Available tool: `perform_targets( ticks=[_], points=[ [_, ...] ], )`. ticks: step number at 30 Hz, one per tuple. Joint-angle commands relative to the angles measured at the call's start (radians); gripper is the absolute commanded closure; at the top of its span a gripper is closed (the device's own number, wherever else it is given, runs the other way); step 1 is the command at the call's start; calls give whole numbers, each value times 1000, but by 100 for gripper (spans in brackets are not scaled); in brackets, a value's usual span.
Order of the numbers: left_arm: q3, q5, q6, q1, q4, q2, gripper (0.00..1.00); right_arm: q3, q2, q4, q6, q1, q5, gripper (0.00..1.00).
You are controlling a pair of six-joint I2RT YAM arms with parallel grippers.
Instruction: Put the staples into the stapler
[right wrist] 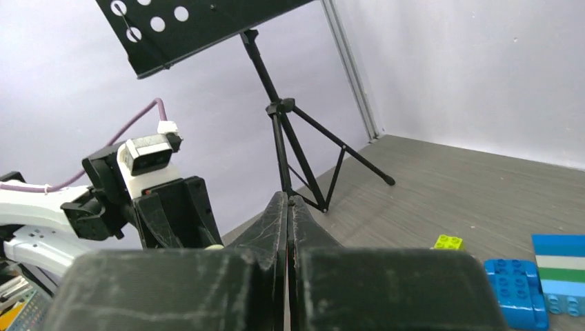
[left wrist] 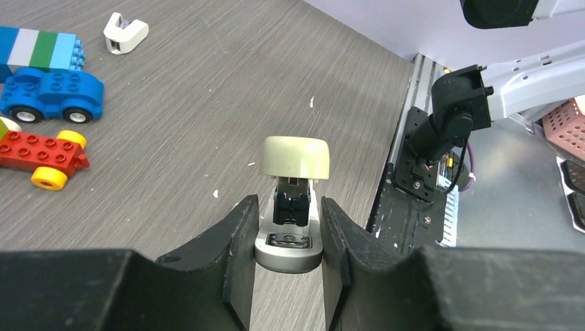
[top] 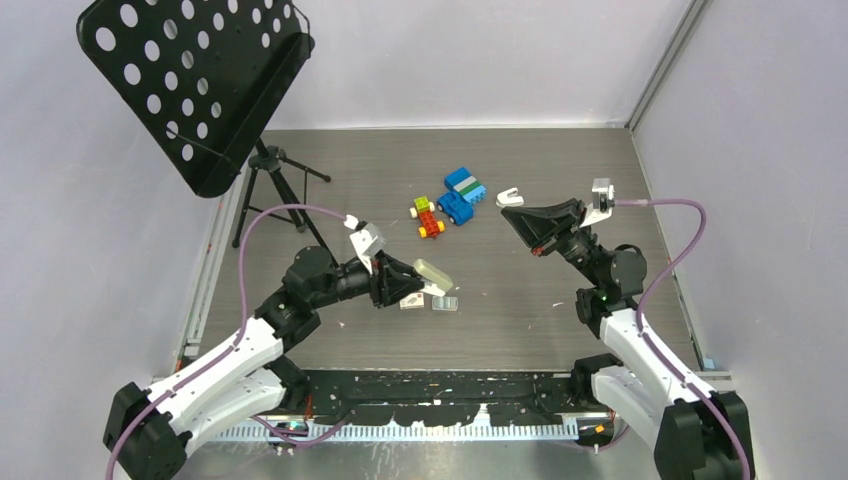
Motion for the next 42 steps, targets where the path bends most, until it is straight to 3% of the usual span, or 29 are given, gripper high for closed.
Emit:
perform_targets(
  ticks=[1, 3, 6, 9, 13, 15, 19, 25, 32, 38, 42],
  points=[
    [-6, -37, -53, 6, 117, -39, 100, 35, 50, 158, 112, -10, -49, 100],
    [17, 2, -29, 6, 99, -21, 100, 73, 71, 133, 123, 0, -139, 93],
    [64, 88, -1, 6, 88, 44, 100, 88, 72, 79, 84, 37, -215, 74],
    [116, 169, 25, 6, 72, 109, 100, 133, 41, -183, -122, 138, -261, 56],
    [174, 235, 89, 6, 18, 168, 100, 244, -7, -695, -532, 273, -259, 47],
    [200, 273, 127, 5, -9, 187, 100, 274, -2, -786, -614, 297, -269, 43],
    [246, 316, 200, -2, -76, 218, 100, 303, 39, -806, -642, 309, -305, 32],
    [314, 330, 302, -21, -190, 242, 100, 392, 113, -986, -814, 379, -288, 31],
    [368, 329, 350, -40, -258, 276, 100, 442, 169, -1034, -864, 429, -273, 34],
    [385, 318, 373, -46, -287, 283, 100, 468, 198, -1082, -884, 440, -280, 43],
    [385, 310, 380, -46, -293, 274, 100, 480, 200, -1120, -897, 440, -281, 57]
  ],
)
